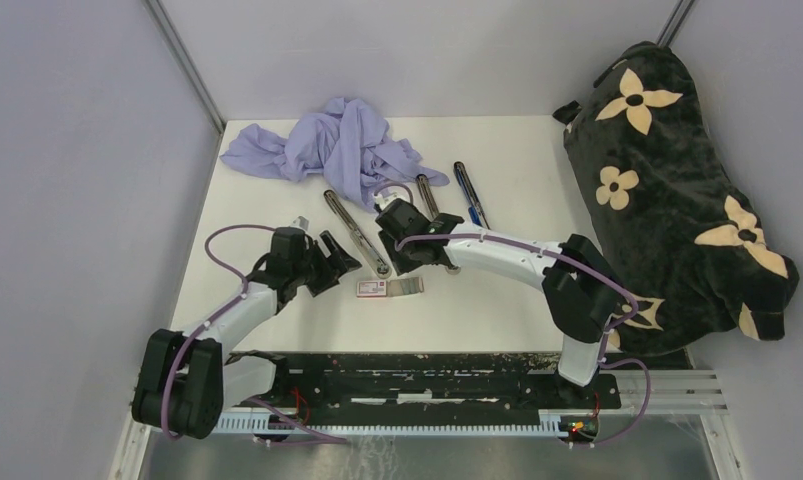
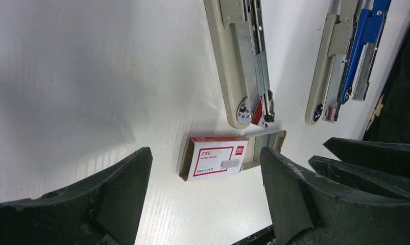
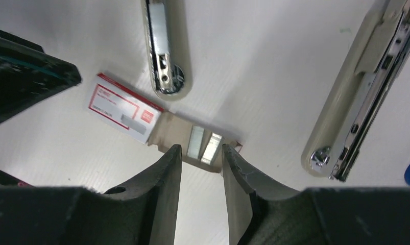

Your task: Load the staples into the stapler

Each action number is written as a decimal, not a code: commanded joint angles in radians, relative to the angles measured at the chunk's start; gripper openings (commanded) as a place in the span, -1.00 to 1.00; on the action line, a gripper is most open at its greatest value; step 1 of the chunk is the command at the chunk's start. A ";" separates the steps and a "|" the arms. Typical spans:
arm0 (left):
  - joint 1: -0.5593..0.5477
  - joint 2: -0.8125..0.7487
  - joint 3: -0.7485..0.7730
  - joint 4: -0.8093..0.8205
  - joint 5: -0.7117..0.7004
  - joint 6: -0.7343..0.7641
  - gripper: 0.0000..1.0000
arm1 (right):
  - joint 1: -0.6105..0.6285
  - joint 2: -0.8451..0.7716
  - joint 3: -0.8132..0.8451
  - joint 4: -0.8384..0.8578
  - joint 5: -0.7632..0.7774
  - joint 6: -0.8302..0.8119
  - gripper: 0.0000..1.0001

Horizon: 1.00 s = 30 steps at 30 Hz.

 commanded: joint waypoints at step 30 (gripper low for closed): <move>-0.153 0.057 0.058 0.010 -0.076 -0.048 0.67 | -0.029 0.106 -0.022 -0.079 -0.006 0.183 -0.56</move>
